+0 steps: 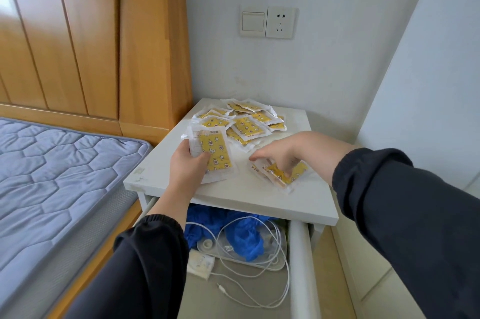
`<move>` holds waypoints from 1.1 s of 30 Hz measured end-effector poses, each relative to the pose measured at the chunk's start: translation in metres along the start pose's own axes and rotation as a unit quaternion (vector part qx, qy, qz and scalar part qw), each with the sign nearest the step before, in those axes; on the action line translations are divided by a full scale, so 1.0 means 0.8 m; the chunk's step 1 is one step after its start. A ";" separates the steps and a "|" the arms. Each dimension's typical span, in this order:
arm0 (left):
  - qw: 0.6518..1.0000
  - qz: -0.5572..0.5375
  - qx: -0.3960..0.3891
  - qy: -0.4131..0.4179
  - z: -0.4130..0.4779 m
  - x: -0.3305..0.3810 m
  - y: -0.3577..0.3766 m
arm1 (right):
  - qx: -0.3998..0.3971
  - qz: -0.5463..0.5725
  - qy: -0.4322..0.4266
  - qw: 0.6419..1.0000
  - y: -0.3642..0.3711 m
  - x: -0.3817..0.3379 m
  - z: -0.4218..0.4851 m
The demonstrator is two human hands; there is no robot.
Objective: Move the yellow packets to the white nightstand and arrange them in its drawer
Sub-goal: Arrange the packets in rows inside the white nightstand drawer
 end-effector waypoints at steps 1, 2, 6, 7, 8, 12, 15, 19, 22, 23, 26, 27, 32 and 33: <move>1.000 0.000 -0.001 0.001 0.000 0.000 0.000 | 0.010 -0.013 0.007 1.000 0.000 -0.001 0.003; 1.000 0.000 -0.001 0.002 -0.001 0.000 0.000 | 0.019 -0.026 0.015 0.999 -0.001 -0.002 0.005; 1.000 -0.001 0.000 -0.004 -0.002 0.001 0.000 | 0.029 -0.040 0.051 0.997 -0.011 -0.001 -0.002; 1.000 -0.003 0.000 -0.005 -0.002 0.001 0.000 | 0.031 -0.042 0.054 0.997 -0.011 0.000 -0.003; 1.000 -0.005 -0.001 -0.007 -0.003 0.001 0.001 | 0.035 -0.039 0.055 0.997 -0.011 0.001 -0.005; 1.000 -0.003 -0.012 -0.005 -0.017 0.004 -0.002 | 0.076 -0.003 0.057 0.995 -0.006 0.003 -0.018; 1.000 0.002 -0.029 -0.004 -0.045 0.011 -0.005 | 0.136 0.084 0.058 0.985 0.005 -0.009 -0.036; 0.996 -0.061 -0.027 -0.059 -0.091 0.009 -0.022 | 0.241 0.275 0.062 0.929 0.037 -0.048 -0.073; 0.992 -0.079 -0.027 -0.097 -0.122 -0.007 -0.050 | 0.289 0.449 0.104 0.839 0.069 -0.076 -0.095; 0.991 -0.075 -0.033 -0.108 -0.131 -0.014 -0.059 | 0.294 0.497 0.114 0.808 0.080 -0.086 -0.102; 0.987 -0.051 -0.062 -0.139 -0.157 -0.034 -0.085 | 0.253 0.639 0.150 0.710 0.116 -0.122 -0.112; 0.986 -0.035 -0.071 -0.149 -0.164 -0.041 -0.092 | 0.224 0.690 0.161 0.669 0.127 -0.136 -0.115; 0.956 0.166 -0.147 -0.193 -0.190 -0.078 -0.130 | 0.057 0.870 0.231 0.432 0.184 -0.204 -0.126; 0.942 0.219 -0.164 -0.193 -0.191 -0.085 -0.137 | 0.038 0.870 0.249 0.424 0.199 -0.216 -0.124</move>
Point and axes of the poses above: each hand's wrist, its own z-axis towards the middle knuckle, its own y-axis out of the palm, x = y × z, the point moved 1 cm from there along z, towards the middle knuckle, and after that the axes turned 6 degrees about x, right-handed, at the moved point
